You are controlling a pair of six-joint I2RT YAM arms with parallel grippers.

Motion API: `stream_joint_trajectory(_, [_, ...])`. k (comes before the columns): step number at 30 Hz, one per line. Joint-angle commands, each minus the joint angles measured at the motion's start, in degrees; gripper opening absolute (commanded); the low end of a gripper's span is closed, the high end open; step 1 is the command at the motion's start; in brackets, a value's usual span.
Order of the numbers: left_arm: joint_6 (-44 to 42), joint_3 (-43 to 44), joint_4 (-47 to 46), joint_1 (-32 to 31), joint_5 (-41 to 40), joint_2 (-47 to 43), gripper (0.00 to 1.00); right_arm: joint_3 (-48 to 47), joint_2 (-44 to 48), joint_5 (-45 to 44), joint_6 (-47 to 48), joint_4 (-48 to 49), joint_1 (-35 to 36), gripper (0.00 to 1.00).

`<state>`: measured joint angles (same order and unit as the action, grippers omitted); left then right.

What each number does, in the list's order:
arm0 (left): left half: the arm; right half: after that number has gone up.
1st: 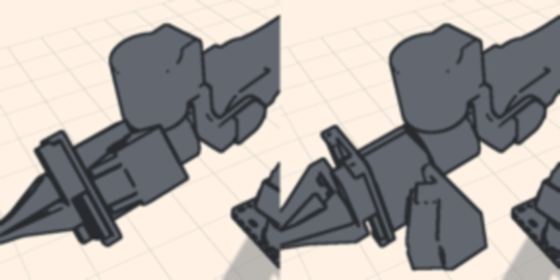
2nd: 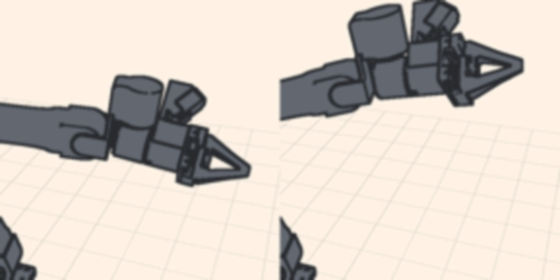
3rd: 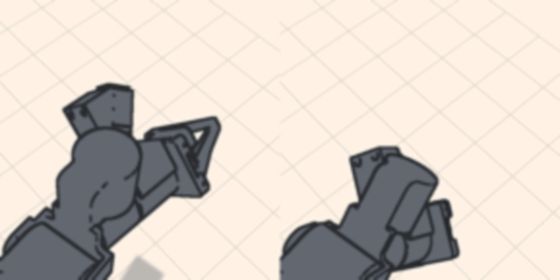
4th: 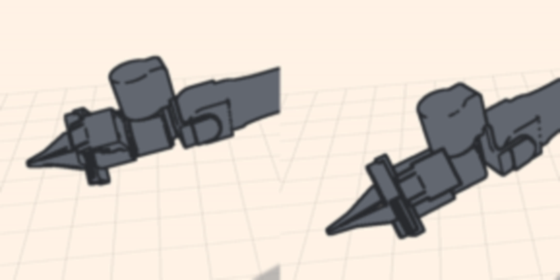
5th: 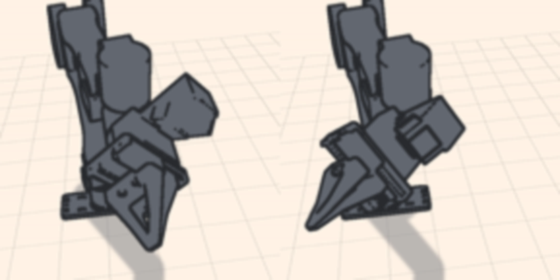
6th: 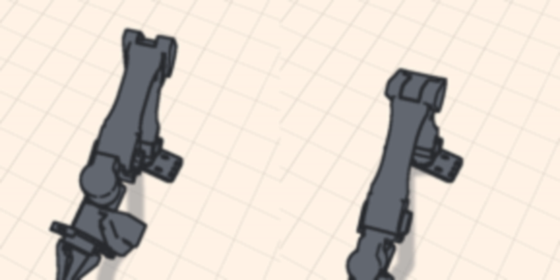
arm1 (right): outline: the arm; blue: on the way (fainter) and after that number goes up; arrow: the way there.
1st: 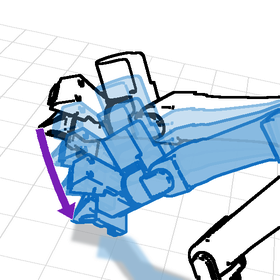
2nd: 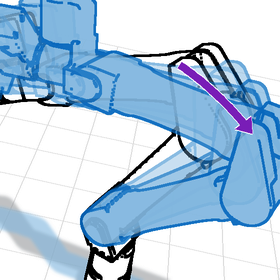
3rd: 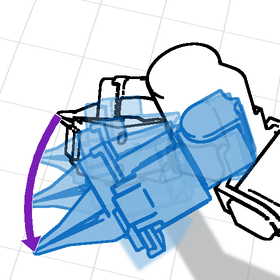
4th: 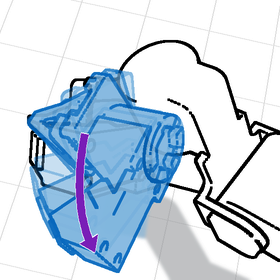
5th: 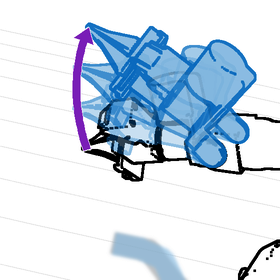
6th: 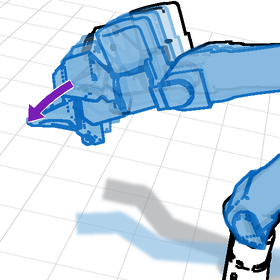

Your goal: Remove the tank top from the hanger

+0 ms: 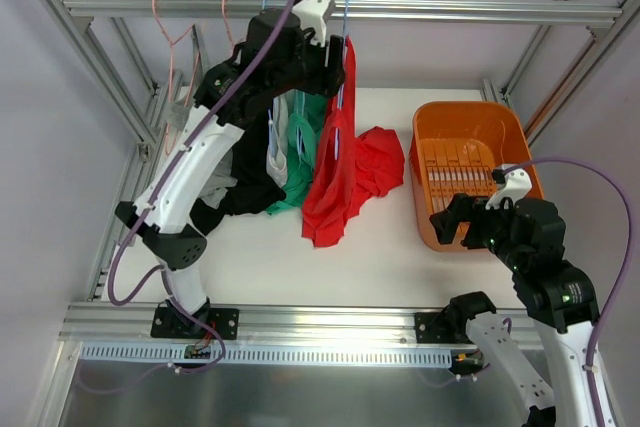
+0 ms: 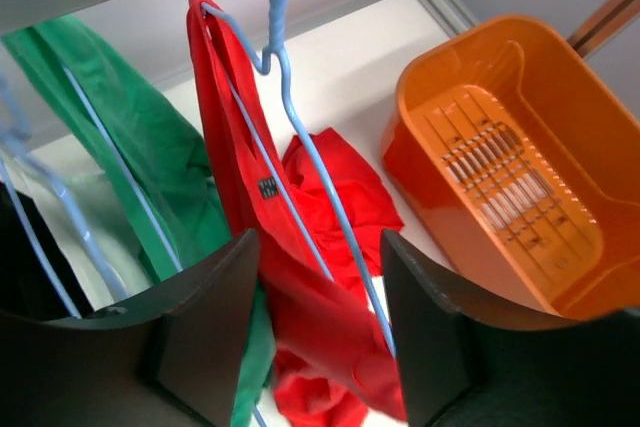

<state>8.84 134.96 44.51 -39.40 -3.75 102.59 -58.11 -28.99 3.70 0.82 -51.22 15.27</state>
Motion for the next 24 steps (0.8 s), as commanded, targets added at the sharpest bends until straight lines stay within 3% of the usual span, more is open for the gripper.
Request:
stream_joint_trajectory(1, [-3.2,2.9,-4.9,-0.4,-2.1,2.3,0.51,0.3,1.5,3.1,-0.6,2.1,0.3,1.00])
stream_joint_trajectory(4, [-2.8,2.5,-5.3,-0.6,-2.9,3.2,0.41,0.7,2.2,3.1,-0.6,2.0,0.3,1.00])
stream_joint_trajectory(7, [-2.7,1.7,-5.7,-0.7,-2.3,3.6,0.40,1.3,2.8,2.7,-0.6,2.1,0.3,1.00])
stream_joint_trajectory(10, [-2.3,1.4,-6.1,-0.7,-2.2,4.3,0.30,1.7,2.6,2.8,-0.6,2.1,0.2,0.99])
stream_joint_trajectory(11, [-2.1,1.3,-6.2,-0.7,-2.2,4.5,0.25,1.8,2.6,2.8,-0.6,2.1,0.3,1.00])
stream_joint_trajectory(12, [-1.9,1.0,-6.2,-0.7,-2.5,4.6,0.11,1.8,2.6,2.6,-0.6,2.1,0.2,0.99])
stream_joint_trajectory(14, [-0.8,0.8,-6.3,-0.8,-3.4,4.5,0.00,1.8,2.6,2.5,-0.6,2.0,0.2,0.99])
stream_joint_trajectory(19, [2.0,0.5,-7.0,-2.2,-8.3,0.9,0.00,1.3,2.5,2.3,-0.6,2.0,0.3,0.99])
stream_joint_trajectory(24, [5.0,-5.4,-11.7,-3.2,-8.8,-5.3,0.00,0.6,3.2,1.9,-0.6,2.2,0.2,0.99])
